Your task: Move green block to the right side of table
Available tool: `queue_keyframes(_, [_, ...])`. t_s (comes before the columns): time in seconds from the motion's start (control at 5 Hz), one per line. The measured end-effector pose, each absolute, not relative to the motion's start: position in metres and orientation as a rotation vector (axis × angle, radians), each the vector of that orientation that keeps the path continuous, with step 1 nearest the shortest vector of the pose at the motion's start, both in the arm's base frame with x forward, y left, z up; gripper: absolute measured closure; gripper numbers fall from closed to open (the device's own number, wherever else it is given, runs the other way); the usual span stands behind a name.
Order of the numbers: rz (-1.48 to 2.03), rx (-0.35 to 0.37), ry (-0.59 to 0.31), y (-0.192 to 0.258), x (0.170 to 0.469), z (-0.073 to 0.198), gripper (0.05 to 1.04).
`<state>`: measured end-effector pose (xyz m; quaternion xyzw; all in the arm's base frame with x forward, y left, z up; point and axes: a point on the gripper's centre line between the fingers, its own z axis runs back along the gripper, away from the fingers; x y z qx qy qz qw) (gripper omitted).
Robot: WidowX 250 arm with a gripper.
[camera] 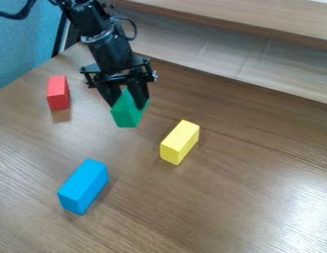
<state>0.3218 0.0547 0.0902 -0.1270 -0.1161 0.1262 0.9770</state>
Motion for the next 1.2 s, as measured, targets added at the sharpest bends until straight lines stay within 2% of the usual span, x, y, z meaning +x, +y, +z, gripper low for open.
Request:
queue_keyframes(0.6, [0.058, -0.291, -0.168, 0.008, 0.275, 0.080, 0.507])
queue_keyframes(1.2, [-0.105, -0.285, -0.138, -0.038, 0.253, 0.070, 0.507])
